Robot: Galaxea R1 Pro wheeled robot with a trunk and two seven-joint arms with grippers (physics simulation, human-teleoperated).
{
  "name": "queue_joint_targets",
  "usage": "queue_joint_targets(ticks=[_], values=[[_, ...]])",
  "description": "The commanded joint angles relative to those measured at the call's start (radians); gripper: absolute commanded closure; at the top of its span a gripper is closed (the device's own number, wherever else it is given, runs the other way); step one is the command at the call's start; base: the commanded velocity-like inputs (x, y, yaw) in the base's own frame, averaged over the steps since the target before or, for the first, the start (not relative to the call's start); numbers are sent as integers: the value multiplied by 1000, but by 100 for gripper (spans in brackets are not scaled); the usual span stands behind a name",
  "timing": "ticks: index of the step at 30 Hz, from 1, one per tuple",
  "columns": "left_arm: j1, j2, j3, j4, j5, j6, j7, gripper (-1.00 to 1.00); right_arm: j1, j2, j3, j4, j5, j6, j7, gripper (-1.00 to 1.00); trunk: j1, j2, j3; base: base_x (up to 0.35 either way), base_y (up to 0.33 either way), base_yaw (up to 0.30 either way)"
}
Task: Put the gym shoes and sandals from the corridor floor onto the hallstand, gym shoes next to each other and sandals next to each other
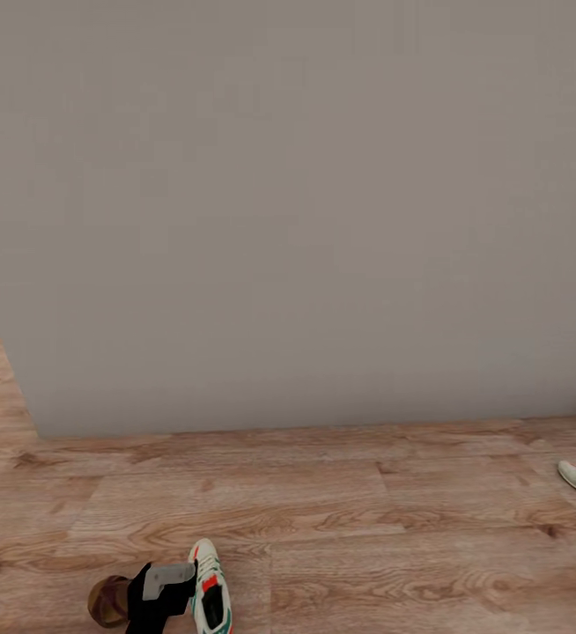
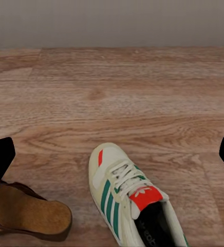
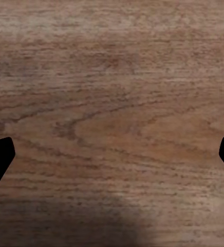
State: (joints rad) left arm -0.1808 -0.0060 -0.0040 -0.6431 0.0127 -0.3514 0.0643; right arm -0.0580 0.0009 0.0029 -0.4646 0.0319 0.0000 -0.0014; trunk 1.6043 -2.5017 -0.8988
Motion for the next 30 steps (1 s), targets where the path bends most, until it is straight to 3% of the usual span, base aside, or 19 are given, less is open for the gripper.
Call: queue_joint_targets(ticks=[1,30], values=[[-1,0,-1,0,1,-3,3,-100,0,0,0,0,3,0,0,-100,0,0,-1,1,-68,0],[-1,0,-1,0,1,-3,3,-100,0,0,0,0,3,0,0,-100,0,0,-1,36,-43,0]])
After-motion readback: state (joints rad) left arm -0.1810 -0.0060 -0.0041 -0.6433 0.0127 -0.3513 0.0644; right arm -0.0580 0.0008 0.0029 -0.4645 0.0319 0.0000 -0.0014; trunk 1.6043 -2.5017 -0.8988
